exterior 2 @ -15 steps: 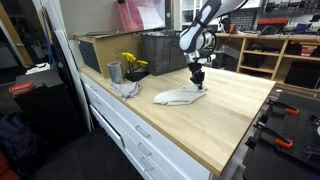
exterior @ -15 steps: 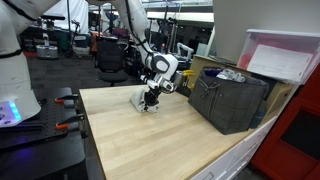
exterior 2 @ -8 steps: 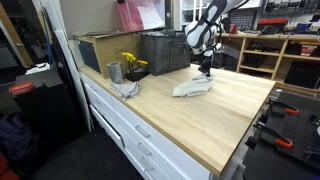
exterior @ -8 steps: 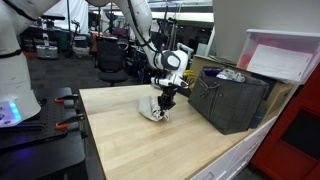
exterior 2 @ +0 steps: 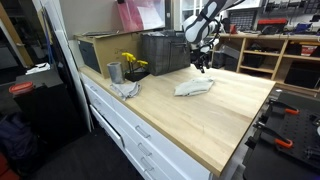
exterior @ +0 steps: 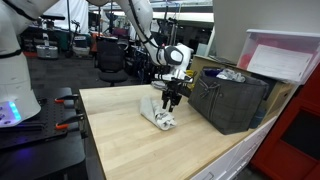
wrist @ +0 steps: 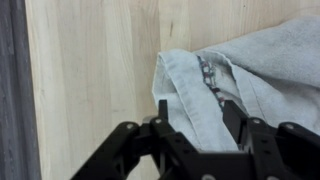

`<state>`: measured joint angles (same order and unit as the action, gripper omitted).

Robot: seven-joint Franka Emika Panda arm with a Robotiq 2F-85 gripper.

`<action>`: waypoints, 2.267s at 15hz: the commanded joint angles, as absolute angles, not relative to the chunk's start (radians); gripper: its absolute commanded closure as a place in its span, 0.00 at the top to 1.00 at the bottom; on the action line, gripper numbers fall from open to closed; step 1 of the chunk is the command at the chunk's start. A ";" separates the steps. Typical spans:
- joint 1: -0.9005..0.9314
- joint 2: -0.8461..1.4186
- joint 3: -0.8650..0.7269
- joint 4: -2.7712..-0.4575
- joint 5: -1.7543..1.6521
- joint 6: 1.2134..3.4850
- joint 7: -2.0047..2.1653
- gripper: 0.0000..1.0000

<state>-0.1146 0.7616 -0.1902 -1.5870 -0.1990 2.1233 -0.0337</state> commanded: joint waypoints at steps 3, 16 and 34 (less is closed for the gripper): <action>-0.131 0.733 -0.095 -1.594 -0.082 2.118 -0.029 1.00; -0.118 0.821 -0.042 -1.573 -0.012 2.121 -0.053 0.65; -0.128 0.689 -0.012 -1.712 0.041 2.135 -0.080 0.00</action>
<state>-0.1160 0.7956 -0.0322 -1.5989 0.0068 2.1285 -0.0541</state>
